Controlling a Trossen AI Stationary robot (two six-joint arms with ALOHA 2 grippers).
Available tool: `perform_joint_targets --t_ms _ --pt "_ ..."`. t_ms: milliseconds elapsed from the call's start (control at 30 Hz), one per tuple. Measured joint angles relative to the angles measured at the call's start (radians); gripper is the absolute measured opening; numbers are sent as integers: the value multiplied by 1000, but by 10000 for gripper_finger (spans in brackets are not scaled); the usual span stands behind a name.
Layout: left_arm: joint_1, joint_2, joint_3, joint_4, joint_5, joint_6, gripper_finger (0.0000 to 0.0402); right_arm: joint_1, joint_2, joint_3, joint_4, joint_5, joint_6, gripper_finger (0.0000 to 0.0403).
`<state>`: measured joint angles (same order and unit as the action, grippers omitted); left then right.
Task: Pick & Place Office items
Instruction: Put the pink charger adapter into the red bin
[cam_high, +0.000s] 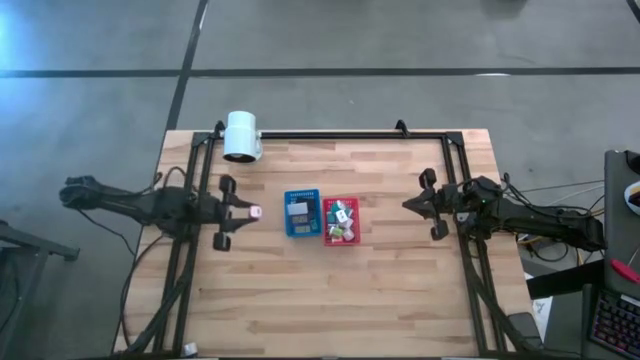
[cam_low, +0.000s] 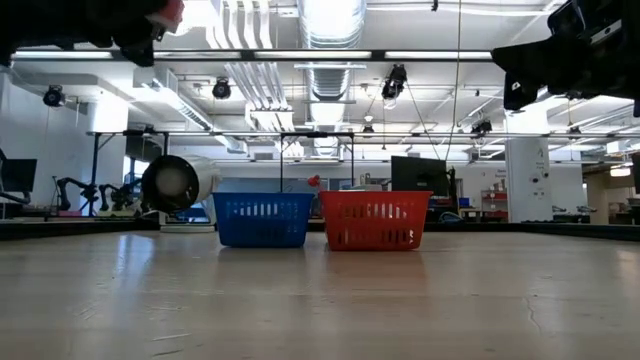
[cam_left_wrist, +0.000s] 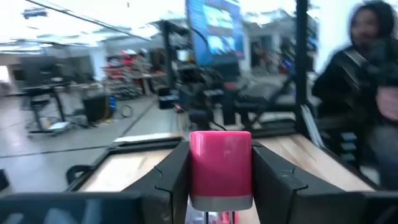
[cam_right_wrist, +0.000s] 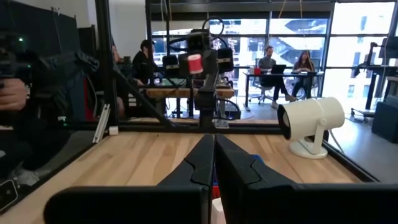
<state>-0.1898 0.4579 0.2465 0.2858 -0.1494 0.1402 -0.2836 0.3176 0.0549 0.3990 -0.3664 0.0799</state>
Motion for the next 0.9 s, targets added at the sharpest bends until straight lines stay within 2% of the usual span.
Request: perform_joint_targets --t_ms 233,500,900 --pt "0 -130 -93 47 -35 -26 132 0 0 -9 1 0 0 8" --pt "6 -205 -240 182 -99 -33 132 0 0 -10 1 0 16 8" --pt "12 -214 -241 170 -105 -41 132 0 0 -10 1 0 15 8"
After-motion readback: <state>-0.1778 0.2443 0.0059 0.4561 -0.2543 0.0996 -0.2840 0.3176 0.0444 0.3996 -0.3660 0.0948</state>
